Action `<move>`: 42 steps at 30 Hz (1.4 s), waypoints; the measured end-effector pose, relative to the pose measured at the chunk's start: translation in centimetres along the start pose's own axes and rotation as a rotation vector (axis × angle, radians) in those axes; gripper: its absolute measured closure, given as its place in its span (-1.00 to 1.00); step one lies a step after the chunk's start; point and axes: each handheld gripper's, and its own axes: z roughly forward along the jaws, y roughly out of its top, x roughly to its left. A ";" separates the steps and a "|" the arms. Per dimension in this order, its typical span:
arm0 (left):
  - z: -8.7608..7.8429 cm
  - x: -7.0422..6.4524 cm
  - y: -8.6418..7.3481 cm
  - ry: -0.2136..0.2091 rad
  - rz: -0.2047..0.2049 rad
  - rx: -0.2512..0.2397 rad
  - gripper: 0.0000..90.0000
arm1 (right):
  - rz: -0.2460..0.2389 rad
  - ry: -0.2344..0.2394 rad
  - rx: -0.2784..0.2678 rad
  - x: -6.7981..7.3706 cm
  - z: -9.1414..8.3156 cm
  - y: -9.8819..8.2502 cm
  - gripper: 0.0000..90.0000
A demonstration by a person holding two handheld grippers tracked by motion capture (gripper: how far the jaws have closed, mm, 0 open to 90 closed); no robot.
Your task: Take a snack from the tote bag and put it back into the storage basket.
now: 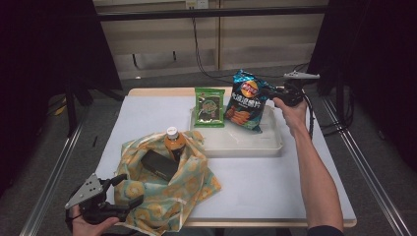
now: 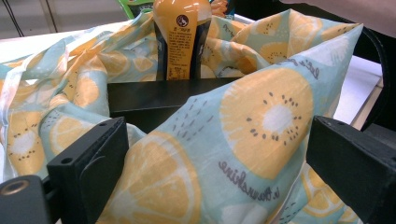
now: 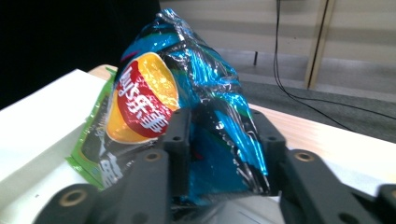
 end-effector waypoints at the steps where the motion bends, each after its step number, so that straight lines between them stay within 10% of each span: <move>1: 0.0 0.0 0.0 -0.001 0.003 0.001 -0.86 | -0.002 -0.005 0.005 -0.1 0.0 0.0 0.35; 7: 0.0 0.1 0.0 0.002 0.002 0.001 -0.86 | 0.005 -0.054 -0.013 -0.7 -1.0 0.0 -0.21; 19: 0.0 0.0 0.0 0.002 0.001 0.001 -0.86 | -0.010 -0.056 -0.052 0.4 -4.4 -0.7 -0.37; 24: 0.0 0.0 0.1 0.012 0.005 0.010 -0.86 | -0.032 -0.001 -0.066 1.9 -5.9 -1.9 0.11; 30: -0.1 -0.1 0.1 0.008 0.010 0.003 -0.86 | -0.069 0.144 0.041 5.1 -4.6 -4.2 0.94; 42: 0.0 -0.1 0.1 0.009 0.008 0.010 -0.86 | -0.102 0.227 0.218 6.4 -0.7 -6.2 1.00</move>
